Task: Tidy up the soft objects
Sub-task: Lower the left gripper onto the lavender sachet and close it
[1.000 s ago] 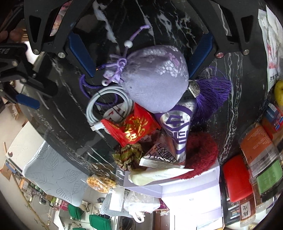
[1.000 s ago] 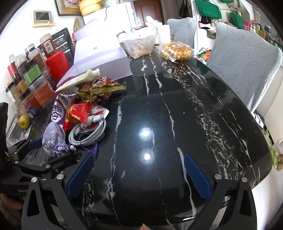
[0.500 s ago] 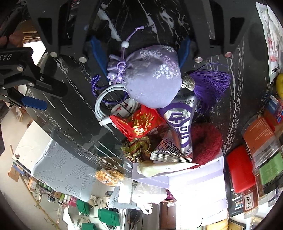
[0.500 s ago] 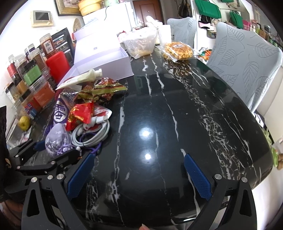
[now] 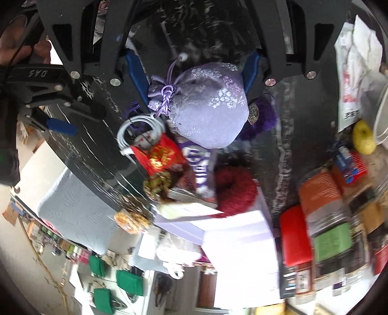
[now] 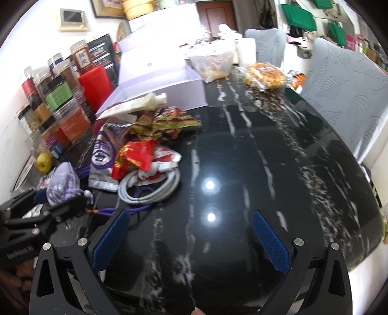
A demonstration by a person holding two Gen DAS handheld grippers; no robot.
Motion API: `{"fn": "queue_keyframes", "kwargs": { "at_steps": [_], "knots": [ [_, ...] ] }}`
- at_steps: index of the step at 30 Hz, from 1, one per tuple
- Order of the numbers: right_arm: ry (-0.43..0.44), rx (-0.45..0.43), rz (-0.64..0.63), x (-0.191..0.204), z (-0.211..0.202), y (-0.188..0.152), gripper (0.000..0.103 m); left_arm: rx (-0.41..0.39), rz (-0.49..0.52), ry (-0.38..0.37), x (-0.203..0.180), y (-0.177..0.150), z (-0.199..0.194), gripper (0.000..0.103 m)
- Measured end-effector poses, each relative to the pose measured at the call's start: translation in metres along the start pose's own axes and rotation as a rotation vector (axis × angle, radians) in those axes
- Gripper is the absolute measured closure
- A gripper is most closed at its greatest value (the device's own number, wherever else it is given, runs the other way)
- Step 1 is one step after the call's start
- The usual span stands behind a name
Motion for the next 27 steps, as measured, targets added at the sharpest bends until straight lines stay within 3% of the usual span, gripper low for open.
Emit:
{"fn": "queue_keyframes", "kwargs": {
  "at_steps": [15, 23, 25, 27],
  "knots": [
    [0.054, 0.020, -0.145, 0.054, 0.039, 0.019, 0.000, -0.083, -0.131, 0.107, 0.055, 0.008, -0.043, 0.037],
    [-0.038, 0.018, -0.160, 0.061, 0.047, 0.020, 0.000, -0.087, -0.171, 0.140, 0.077, 0.007, -0.045, 0.037],
    [-0.062, 0.011, -0.168, 0.062, 0.046, 0.018, 0.006, -0.085, -0.173, 0.136, 0.077, 0.007, -0.044, 0.037],
    [-0.097, -0.005, -0.191, 0.063, 0.044, 0.017, 0.025, -0.086, -0.167, 0.131, 0.075, 0.006, -0.044, 0.037]
  ]
}}
Point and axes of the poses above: each gripper's, at about its wrist camera, not at the fingertips, and z roughly the way its jaws point, x to its left, y to its top, the point moved 3 cm from there along z, roughly the way its jaws point, and after that the axes turned 9 degrees about -z, right-handed, at the moved point
